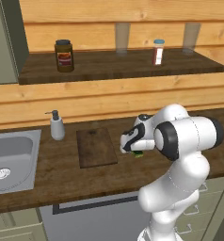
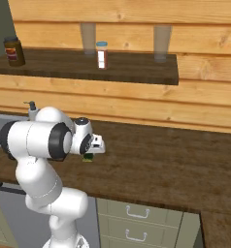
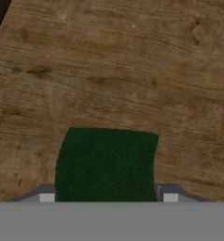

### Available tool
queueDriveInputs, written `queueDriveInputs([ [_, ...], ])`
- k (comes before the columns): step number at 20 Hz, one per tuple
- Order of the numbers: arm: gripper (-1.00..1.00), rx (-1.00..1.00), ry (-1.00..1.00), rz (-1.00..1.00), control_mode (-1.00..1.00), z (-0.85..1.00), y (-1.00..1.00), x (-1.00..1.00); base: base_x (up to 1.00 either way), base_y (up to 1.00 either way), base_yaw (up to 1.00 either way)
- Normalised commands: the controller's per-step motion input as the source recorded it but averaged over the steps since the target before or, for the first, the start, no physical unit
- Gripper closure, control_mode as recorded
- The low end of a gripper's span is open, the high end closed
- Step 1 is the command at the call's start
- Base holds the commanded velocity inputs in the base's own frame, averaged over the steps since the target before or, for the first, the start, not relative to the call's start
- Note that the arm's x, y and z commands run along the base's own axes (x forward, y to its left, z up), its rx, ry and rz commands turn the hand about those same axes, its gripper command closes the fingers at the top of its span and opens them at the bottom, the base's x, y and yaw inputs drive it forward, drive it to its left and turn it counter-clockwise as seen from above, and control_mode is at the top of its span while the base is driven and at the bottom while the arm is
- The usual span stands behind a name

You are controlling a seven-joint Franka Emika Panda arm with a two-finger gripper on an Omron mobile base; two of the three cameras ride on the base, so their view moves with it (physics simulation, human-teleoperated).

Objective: Pick up the sponge from the counter and clean the cutting board by briefly scrubbing or pressing down on the cutting board. Once finished, release the sponge.

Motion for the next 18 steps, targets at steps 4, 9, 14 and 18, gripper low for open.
queueDriveInputs([
  [4, 1.0, 0.0, 0.0, 0.0, -1.0, 0.0, 0.0, 0.0, 0.0, 0.0, 0.0],
  [9, 1.0, 0.09, -0.14, -0.17, -1.0, 0.33, 0.05, -0.28, 0.0, 0.0, 0.0],
  [14, 1.0, 0.23, -0.09, -0.44, -1.0, 0.48, 0.19, -0.27, 0.0, 0.0, 0.0],
  [18, 1.0, 0.13, -0.02, -0.47, -1.0, 0.45, 0.46, -0.04, 0.0, 0.0, 0.0],
])
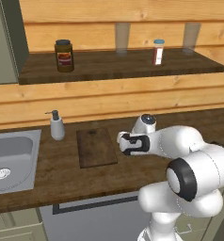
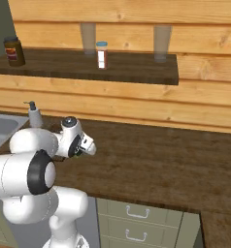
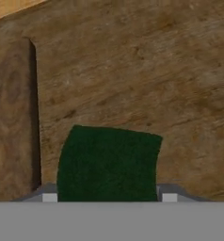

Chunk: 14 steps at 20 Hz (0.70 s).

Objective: Pick up the sponge from the counter and clean the cutting board by briefly scrubbing or pressing down on the cutting board. Once finished, release the sponge.

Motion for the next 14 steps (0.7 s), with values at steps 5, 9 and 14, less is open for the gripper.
queueDriveInputs([
  [5, 1.0, 0.11, 0.06, -0.43, -1.0, 0.55, 0.3, 0.0, 0.0, 0.0, 0.0],
  [9, 1.0, 0.24, 0.13, -0.42, -1.0, 0.41, 0.37, 0.0, 0.0, 0.0, 0.0],
  [14, 1.0, 0.29, 0.06, -0.26, -1.0, 0.18, 0.38, -0.07, 0.0, 0.0, 0.0],
])
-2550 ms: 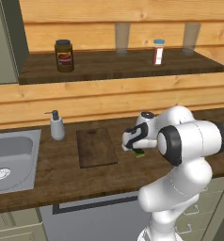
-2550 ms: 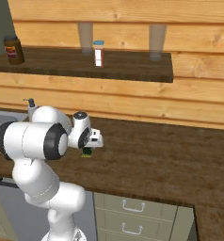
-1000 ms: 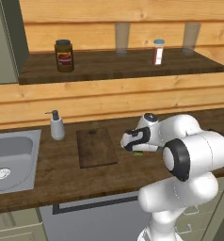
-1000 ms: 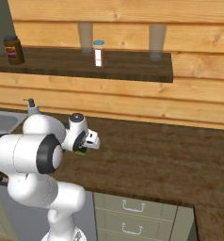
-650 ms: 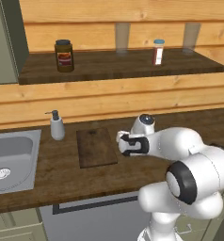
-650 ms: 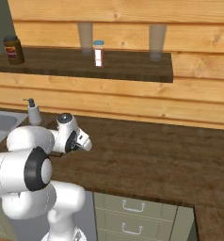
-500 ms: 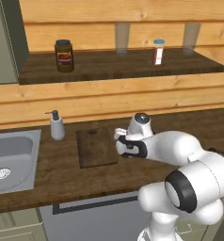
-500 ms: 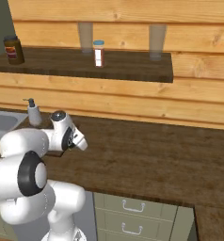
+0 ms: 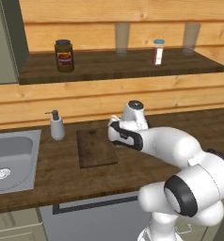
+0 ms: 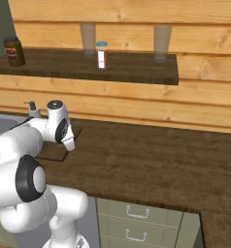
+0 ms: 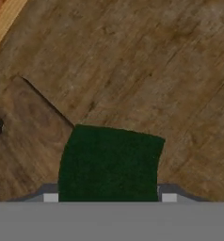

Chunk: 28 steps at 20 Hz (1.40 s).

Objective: Pick up the sponge from the counter and clean the cutting board by briefly scrubbing or pressing down on the cutting board. Once finished, release the sponge.

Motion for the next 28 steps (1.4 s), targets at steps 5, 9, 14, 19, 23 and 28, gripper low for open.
queueDriveInputs([
  [5, 1.0, 0.02, 0.04, -0.13, -1.0, -0.1, 0.61, 0.0, 0.0, 0.0, 0.0],
  [9, 1.0, 0.0, 0.23, -0.07, -1.0, -0.31, 0.16, 0.0, 0.0, 0.0, 0.0],
  [14, 1.0, 0.0, 0.2, -0.01, -1.0, -0.51, 0.0, 0.0, 0.0, 0.0, 0.0],
  [19, 1.0, 0.0, 0.08, 0.0, -1.0, -0.57, 0.0, 0.0, 0.0, 0.0, 0.0],
  [23, 1.0, 0.0, 0.08, 0.0, -1.0, -0.56, -0.01, 0.0, 0.0, 0.0, 0.0],
  [28, 1.0, 0.0, 0.03, -0.01, -1.0, -0.37, -0.01, 0.13, 0.0, 0.0, 0.0],
])
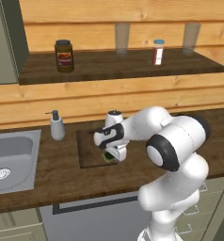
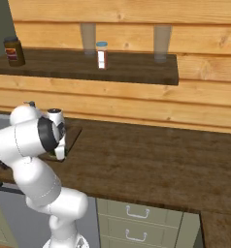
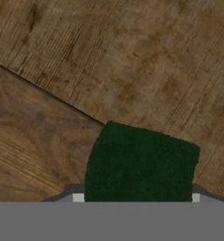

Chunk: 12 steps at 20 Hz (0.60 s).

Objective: Pick up the sponge from the counter and clean the cutting board by briefly scrubbing or pressing down on the cutting board. Once finished, release the sponge.

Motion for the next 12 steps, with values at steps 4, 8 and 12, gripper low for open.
queueDriveInputs([
  [4, 1.0, 0.0, -0.01, -0.01, -1.0, -0.32, 0.0, 0.27, 0.0, 0.0, 0.0],
  [8, 1.0, 0.0, -0.09, -0.01, -1.0, -0.32, 0.0, 0.26, 0.0, 0.0, 0.0],
  [12, 1.0, 0.0, -0.01, 0.0, -1.0, -0.23, 0.0, 0.41, 0.0, 0.0, 0.0],
])
